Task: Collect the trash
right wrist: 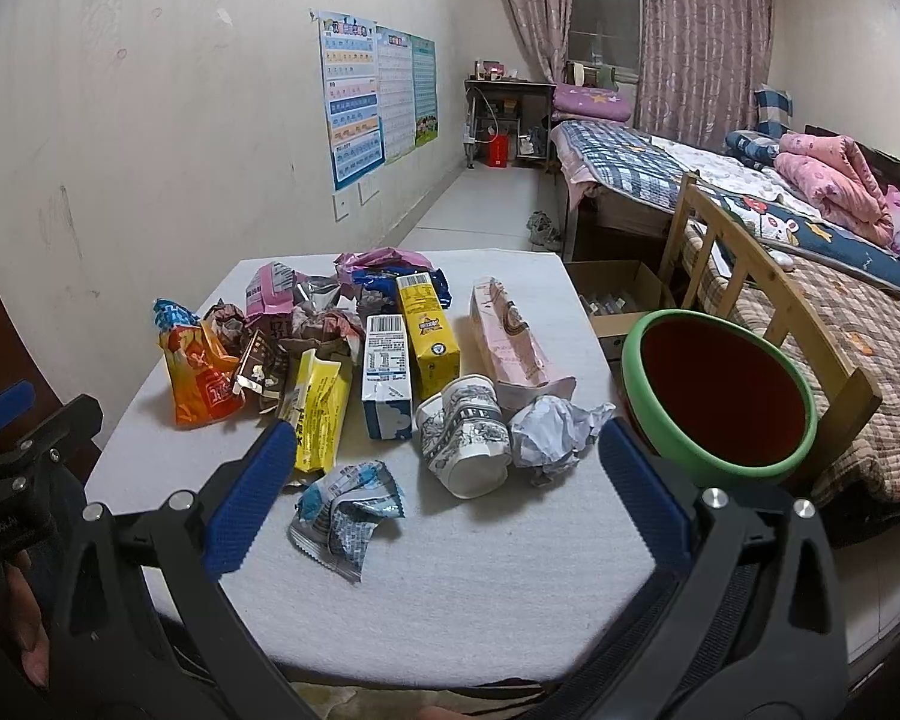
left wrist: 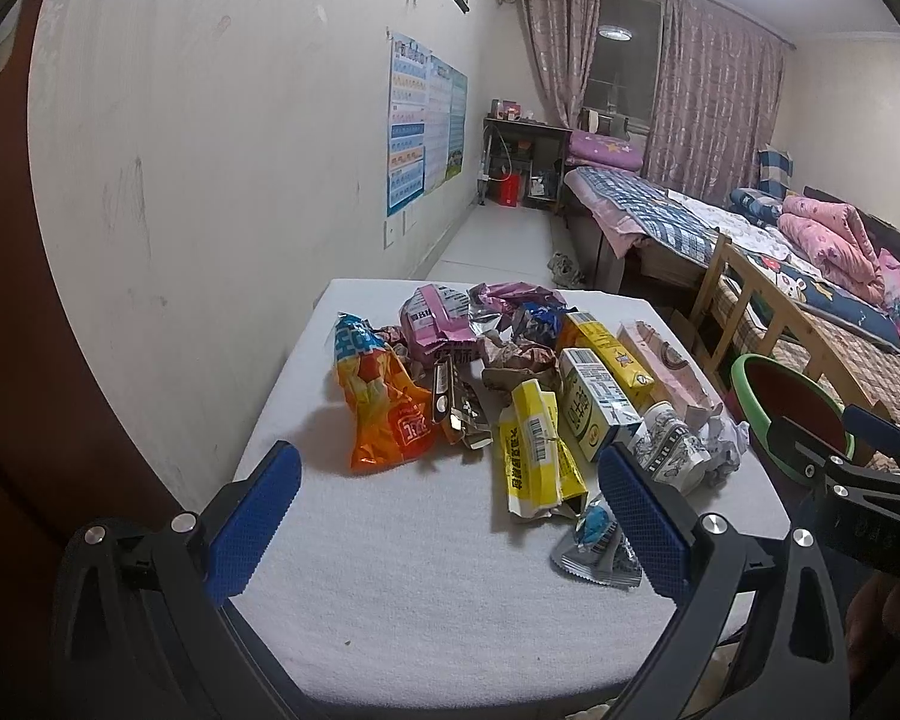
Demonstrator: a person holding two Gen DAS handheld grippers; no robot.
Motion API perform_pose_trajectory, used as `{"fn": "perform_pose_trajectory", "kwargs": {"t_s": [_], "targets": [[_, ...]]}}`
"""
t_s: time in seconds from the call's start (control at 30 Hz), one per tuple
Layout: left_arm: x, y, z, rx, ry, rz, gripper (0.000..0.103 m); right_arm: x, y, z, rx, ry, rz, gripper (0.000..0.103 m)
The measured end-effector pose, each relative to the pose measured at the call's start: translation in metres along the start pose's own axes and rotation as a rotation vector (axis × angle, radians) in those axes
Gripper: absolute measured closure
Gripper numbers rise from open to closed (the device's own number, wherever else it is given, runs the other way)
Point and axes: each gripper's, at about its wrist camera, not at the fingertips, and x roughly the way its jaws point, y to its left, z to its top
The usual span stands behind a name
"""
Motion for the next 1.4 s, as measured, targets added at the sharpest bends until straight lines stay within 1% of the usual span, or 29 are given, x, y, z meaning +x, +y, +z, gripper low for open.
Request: {"fn": "perform_pose_trajectory", "kwargs": {"t_s": [1.4], "targets": [[0.0013, 0.0031, 0.0011, -0.009, 0.007, 0.001, 0.008, 0.0024, 0.0044, -0.0009, -0.018, 0.005, 0.002, 0.004]]}}
